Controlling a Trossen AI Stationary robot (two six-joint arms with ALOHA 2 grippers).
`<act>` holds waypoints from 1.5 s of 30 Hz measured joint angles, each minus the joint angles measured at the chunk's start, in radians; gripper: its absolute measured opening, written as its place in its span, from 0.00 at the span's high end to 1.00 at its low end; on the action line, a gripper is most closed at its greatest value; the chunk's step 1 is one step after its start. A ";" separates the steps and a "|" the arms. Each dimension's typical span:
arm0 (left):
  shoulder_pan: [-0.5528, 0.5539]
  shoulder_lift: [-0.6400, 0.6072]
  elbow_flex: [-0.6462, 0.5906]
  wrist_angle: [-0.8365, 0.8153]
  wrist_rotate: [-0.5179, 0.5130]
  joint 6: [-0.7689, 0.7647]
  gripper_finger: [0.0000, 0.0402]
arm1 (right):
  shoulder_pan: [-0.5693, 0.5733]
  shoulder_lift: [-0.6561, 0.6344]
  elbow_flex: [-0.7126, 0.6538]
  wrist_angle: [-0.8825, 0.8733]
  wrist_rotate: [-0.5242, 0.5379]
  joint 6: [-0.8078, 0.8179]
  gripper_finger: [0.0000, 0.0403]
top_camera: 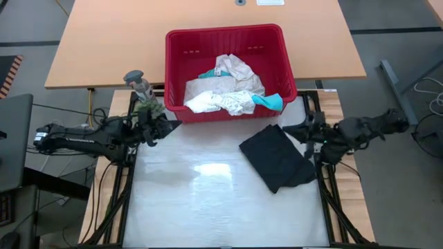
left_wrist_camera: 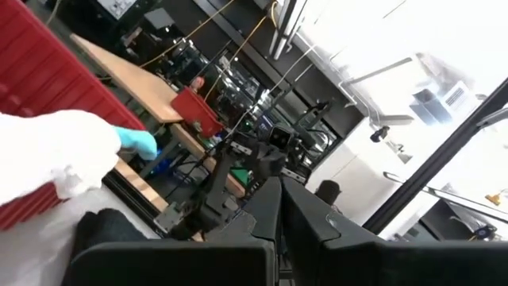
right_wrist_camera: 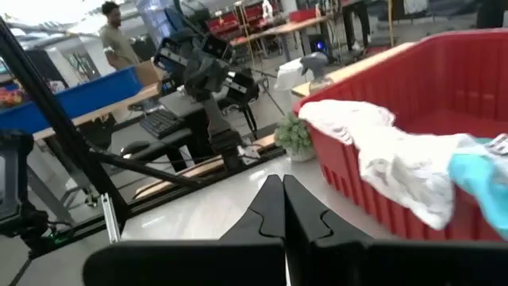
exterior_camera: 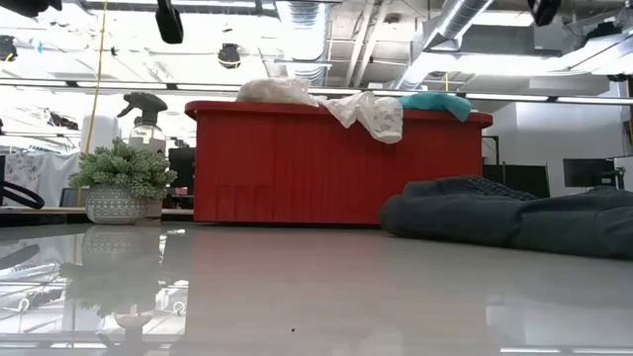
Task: Fold Laundry from Bin
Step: Move the black shorts to the bottom left of the table
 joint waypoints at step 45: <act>0.000 -0.013 0.000 -0.100 -0.111 0.033 1.00 | -0.457 0.525 -0.358 -0.187 -0.215 0.904 0.96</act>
